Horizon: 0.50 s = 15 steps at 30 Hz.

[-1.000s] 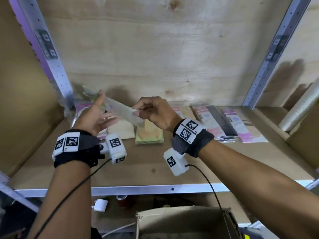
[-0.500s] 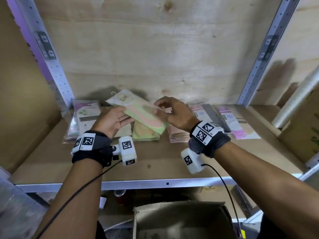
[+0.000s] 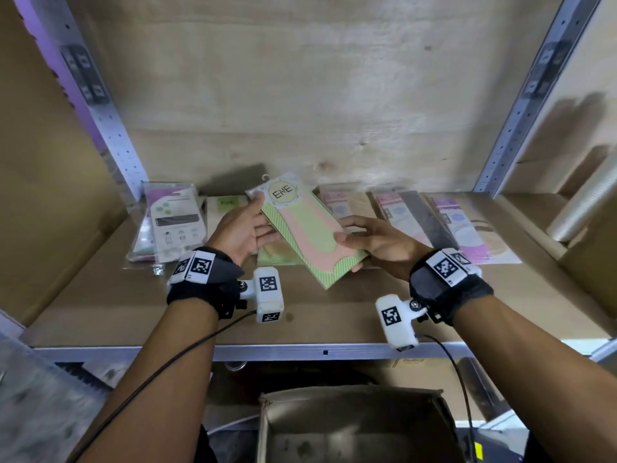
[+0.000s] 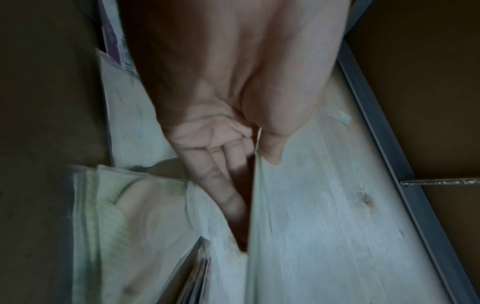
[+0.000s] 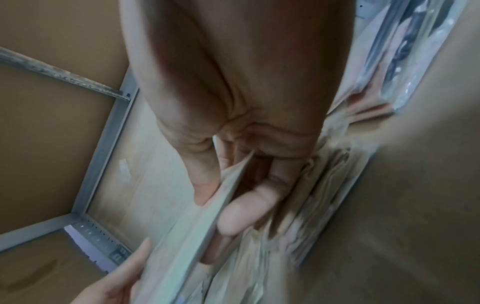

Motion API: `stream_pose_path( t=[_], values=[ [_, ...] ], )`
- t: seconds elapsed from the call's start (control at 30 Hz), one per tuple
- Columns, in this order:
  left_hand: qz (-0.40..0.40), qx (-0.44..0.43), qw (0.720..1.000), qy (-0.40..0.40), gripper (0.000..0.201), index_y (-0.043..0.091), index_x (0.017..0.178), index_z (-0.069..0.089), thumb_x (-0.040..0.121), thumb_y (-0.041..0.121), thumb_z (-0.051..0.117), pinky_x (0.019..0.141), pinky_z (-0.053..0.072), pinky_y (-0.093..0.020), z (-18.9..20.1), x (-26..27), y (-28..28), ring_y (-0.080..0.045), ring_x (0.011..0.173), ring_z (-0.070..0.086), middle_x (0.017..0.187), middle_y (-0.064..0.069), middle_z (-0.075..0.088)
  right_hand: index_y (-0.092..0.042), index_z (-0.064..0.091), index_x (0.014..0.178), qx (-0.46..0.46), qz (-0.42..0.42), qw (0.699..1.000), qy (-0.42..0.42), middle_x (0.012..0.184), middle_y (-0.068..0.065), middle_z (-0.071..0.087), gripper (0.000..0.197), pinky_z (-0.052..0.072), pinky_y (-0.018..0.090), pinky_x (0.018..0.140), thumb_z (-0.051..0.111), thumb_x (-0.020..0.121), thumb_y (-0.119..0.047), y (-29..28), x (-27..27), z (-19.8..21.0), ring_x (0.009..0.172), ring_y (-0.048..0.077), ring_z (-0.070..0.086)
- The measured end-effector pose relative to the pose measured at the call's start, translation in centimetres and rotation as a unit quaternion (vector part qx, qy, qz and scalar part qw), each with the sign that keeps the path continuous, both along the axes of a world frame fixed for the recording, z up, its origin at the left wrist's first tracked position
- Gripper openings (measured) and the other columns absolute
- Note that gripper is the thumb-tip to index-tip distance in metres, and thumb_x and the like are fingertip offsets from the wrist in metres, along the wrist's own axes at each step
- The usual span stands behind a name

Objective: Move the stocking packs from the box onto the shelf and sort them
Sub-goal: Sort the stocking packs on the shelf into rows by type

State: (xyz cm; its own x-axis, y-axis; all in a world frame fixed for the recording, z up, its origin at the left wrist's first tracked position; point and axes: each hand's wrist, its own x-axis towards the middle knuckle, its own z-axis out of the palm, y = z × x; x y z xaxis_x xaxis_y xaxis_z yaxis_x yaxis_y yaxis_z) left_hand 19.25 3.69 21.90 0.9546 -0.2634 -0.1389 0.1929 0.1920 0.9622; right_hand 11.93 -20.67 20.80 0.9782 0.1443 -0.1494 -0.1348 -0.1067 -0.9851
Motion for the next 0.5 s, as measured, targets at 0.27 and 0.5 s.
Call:
stream_pose_path(
  t=[0.27, 0.5],
  values=[
    [0.106, 0.088, 0.989, -0.056, 0.025, 0.009, 0.103, 0.074, 0.093, 0.032, 0.07, 0.088, 0.059, -0.036, -0.8, 1.3, 0.0, -0.024, 0.101, 0.073, 0.102, -0.009, 0.077, 0.001, 0.057, 0.13, -0.065, 0.034, 0.997, -0.017, 0.104, 0.028, 0.066, 0.035, 0.052, 0.027, 0.046, 0.06, 0.096, -0.008, -1.8, -1.0, 0.5, 0.084, 0.033, 0.062],
    [0.076, 0.053, 0.996, -0.012, 0.028, 0.005, 0.105, 0.072, 0.093, 0.03, 0.07, 0.082, 0.056, -0.035, -1.3, 1.6, 0.4, -0.025, 0.095, 0.072, 0.103, -0.013, 0.077, 0.007, 0.055, 0.129, -0.075, 0.035, 0.996, -0.02, 0.117, 0.041, 0.06, 0.035, 0.047, 0.062, 0.089, 0.057, 0.096, -0.001, -1.9, -1.6, 0.1, 0.099, 0.039, 0.06]
  ],
)
